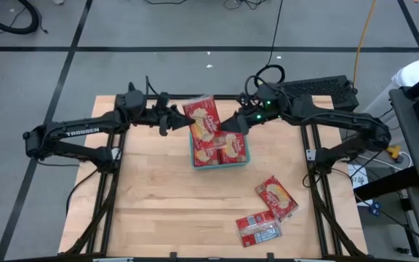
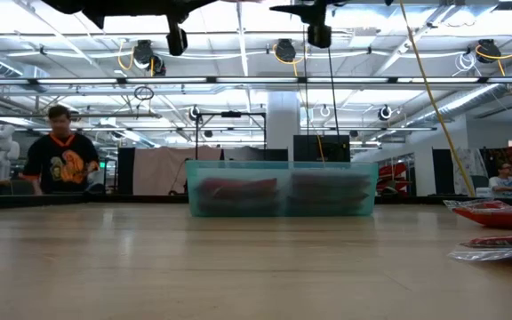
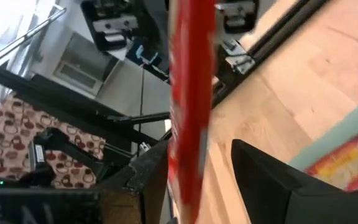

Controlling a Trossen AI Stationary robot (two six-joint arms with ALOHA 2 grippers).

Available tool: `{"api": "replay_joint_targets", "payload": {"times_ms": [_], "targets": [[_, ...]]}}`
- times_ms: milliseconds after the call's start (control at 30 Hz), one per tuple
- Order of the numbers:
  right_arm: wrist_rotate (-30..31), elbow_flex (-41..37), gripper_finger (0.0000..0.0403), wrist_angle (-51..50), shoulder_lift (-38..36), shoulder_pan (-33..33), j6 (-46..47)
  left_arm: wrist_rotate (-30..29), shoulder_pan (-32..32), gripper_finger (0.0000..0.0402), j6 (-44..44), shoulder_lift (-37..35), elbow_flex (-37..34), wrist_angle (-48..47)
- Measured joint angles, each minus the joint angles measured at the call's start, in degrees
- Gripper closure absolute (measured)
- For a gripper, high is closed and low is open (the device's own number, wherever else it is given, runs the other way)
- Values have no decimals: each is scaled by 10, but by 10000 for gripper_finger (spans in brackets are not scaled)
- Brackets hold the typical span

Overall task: Sort popcorn bags into baskets
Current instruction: Put the red popcorn bag into the green bin

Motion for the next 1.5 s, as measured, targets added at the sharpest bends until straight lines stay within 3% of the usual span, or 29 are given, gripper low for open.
{"api": "replay_joint_targets", "payload": {"times_ms": [167, 433, 667, 833, 933, 1100, 1233, 1333, 1500], "targets": [[-16, 0, 260, 27, 11, -2, -13, -27, -9, 389, 7, 0, 0, -18], [-11, -19, 393, 30, 11, -16, -32, -75, -16, 330, 7, 0, 0, -46], [1, -84, 393, 45, 5, -31, 28, -133, -16, 247, -2, -1, 0, -65], [13, -112, 399, 35, -6, -32, 52, -143, -8, 172, -21, -11, 0, -149], [26, -130, 399, 36, -6, -27, 76, -152, -6, 149, -46, -12, 0, -222], [87, -176, 400, 50, -4, -9, 111, -153, -12, 149, -58, -13, 0, -326], [110, -236, 400, 161, 0, 1, 182, -152, -18, 171, -56, -15, 0, -379], [117, -267, 400, 212, 16, 12, 248, -152, -24, 189, -55, -16, 0, -392], [171, -264, 400, 206, 52, 44, 284, -151, -30, 214, -56, -16, 0, -405]]}}
